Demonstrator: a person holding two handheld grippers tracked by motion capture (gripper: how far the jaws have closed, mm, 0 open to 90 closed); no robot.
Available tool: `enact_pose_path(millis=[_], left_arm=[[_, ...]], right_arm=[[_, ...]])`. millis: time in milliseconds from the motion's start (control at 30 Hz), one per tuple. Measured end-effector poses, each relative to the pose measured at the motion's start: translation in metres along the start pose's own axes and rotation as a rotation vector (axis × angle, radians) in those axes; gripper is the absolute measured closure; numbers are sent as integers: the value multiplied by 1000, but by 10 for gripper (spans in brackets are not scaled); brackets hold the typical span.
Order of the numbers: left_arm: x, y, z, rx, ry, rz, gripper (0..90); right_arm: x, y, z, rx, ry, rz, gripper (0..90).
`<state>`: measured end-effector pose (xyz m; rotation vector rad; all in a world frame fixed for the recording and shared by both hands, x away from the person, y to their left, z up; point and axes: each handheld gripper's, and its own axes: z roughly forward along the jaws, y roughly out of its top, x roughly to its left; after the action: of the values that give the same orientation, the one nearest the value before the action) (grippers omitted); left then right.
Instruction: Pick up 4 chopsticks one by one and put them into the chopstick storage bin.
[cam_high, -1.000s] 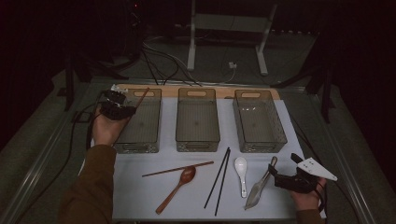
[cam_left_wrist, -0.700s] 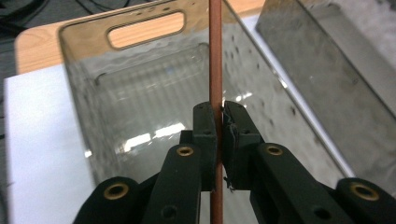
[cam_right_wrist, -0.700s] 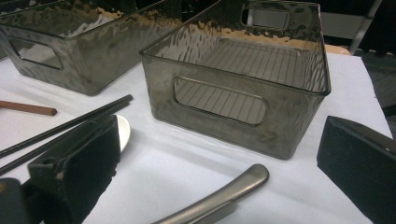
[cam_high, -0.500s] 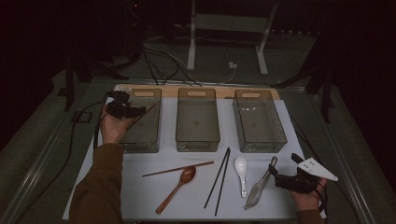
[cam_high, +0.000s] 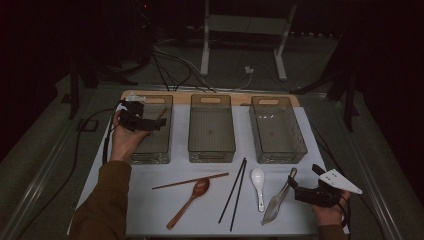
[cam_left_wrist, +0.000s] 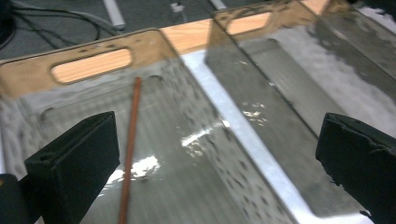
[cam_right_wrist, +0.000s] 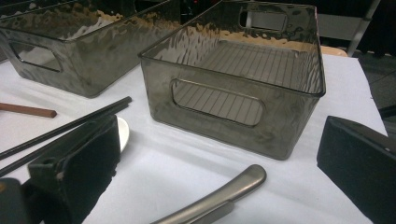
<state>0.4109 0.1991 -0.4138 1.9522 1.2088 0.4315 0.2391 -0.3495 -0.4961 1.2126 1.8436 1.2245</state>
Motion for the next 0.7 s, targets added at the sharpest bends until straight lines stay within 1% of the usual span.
enact_pose_path(millis=[167,233,300,533,567,633,700], left_arm=[[-15,-4,-5,-7,-65,48,8],[-21,-5,-6,-5,-81,71,8],[-27,-8,-9,-16,-102,84,8],[-48,-16,-14,-20,-138,152,8],[-50,-17,-15,-18,-145,157,8],[-55,-19,-15,-7,-153,184,8],[-60,-22,-15,-3,-165,196,9]], right_arm=[[0,0,0,2,0,-1,0],[0,0,0,3,0,-1,0],[0,0,0,2,0,0,0],[0,0,0,2,0,0,0],[0,0,0,2,1,2,0],[0,0,1,3,0,2,0],[0,0,1,2,1,2,0]])
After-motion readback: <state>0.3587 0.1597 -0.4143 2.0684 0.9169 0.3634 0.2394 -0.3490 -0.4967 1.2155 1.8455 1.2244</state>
